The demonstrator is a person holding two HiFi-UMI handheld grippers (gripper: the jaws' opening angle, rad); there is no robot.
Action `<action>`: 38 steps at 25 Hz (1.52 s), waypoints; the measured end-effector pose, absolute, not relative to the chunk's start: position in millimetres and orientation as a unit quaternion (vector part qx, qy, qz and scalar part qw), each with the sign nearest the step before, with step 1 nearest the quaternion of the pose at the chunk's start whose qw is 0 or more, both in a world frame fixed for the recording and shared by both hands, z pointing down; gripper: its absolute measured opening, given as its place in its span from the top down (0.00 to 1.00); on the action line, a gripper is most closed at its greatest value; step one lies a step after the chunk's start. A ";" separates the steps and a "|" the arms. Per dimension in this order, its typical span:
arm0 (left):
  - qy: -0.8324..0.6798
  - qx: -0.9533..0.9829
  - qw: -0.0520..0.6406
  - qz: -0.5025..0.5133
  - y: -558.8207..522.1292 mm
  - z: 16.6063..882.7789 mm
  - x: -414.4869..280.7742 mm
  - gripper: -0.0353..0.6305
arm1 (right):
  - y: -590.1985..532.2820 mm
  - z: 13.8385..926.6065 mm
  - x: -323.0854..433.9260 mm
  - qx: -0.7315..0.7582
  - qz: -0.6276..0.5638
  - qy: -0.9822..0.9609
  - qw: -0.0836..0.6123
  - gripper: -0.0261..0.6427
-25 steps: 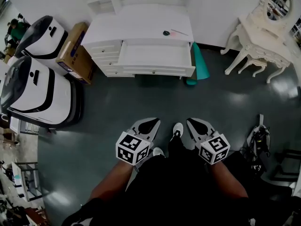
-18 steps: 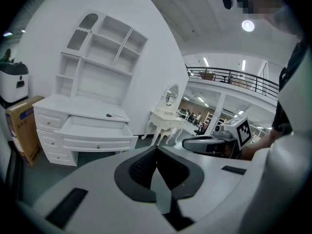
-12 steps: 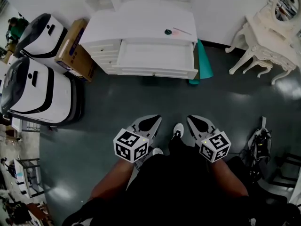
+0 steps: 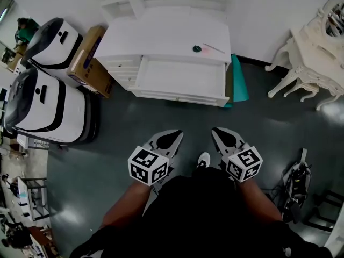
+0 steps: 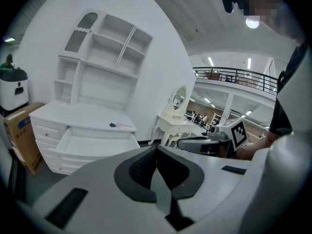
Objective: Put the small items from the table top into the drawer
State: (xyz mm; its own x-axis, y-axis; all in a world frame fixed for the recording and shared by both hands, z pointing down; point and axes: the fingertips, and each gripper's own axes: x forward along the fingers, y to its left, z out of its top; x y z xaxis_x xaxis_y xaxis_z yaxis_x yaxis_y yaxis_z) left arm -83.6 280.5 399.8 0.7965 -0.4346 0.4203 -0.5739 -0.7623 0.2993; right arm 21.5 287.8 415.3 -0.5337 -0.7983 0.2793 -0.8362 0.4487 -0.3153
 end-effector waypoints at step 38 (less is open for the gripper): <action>-0.332 0.899 0.217 0.185 202.0 415.7 -23.9 0.94 | 214.7 445.7 107.9 0.453 0.241 -0.856 0.056 0.92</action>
